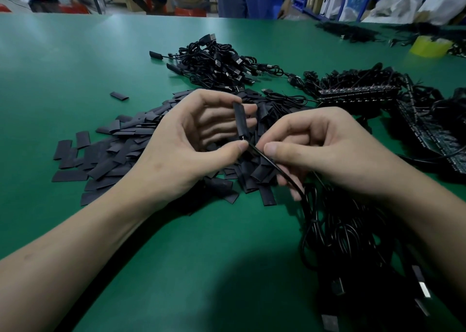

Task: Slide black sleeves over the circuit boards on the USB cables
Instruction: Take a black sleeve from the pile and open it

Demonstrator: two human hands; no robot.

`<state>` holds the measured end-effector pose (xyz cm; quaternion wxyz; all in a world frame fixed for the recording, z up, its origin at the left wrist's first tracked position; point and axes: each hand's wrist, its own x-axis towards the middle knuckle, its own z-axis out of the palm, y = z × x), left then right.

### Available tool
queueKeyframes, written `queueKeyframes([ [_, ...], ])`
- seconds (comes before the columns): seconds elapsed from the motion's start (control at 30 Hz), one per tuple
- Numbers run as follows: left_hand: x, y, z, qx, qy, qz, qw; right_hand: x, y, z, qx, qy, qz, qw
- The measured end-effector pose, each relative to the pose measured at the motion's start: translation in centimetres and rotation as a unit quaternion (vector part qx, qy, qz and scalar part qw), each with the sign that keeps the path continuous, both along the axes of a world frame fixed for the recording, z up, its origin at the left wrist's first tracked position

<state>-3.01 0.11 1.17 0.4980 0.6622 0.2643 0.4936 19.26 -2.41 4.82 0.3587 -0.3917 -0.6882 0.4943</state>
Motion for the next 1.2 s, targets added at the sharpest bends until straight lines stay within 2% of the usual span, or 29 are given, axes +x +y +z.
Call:
queueKeyframes([
  [0.07, 0.0, -0.1, 0.0, -0.006, -0.007, -0.006, 1.0, -0.1, 0.1, -0.2, 0.021, -0.008, -0.012, 1.0],
  [0.13, 0.1, -0.2, 0.1, -0.012, -0.011, -0.01, 1.0, -0.3, 0.1, -0.6, 0.094, -0.035, -0.045, 0.994],
  [0.3, 0.5, -0.5, -0.1, -0.026, -0.006, -0.018, 0.999, -0.4, -0.1, -1.1, 0.278, -0.117, -0.098, 0.949],
  [0.5, 0.5, -0.6, -0.1, -0.026, 0.013, -0.01, 1.0, -0.3, 0.0, -1.1, 0.389, -0.17, -0.103, 0.899],
  [0.67, 0.5, -0.6, -0.2, -0.023, 0.034, 0.003, 0.999, -0.5, -0.2, -1.5, 0.446, -0.209, -0.125, 0.861],
  [0.83, 0.5, -0.7, -0.1, -0.007, 0.049, 0.019, 0.999, -0.9, -0.3, -1.6, 0.441, -0.197, -0.148, 0.863],
  [1.07, 0.5, -0.4, -0.2, 0.01, 0.046, 0.063, 0.997, -0.9, -0.3, -0.9, 0.313, -0.147, -0.146, 0.927],
  [1.13, 0.3, -0.2, -0.2, 0.009, 0.025, 0.093, 0.995, -0.7, -0.2, -0.8, 0.261, -0.19, -0.126, 0.938],
  [1.2, 0.1, 0.1, -0.1, 0.008, 0.002, 0.132, 0.991, -0.4, 0.2, -0.8, 0.245, -0.268, -0.106, 0.926],
])
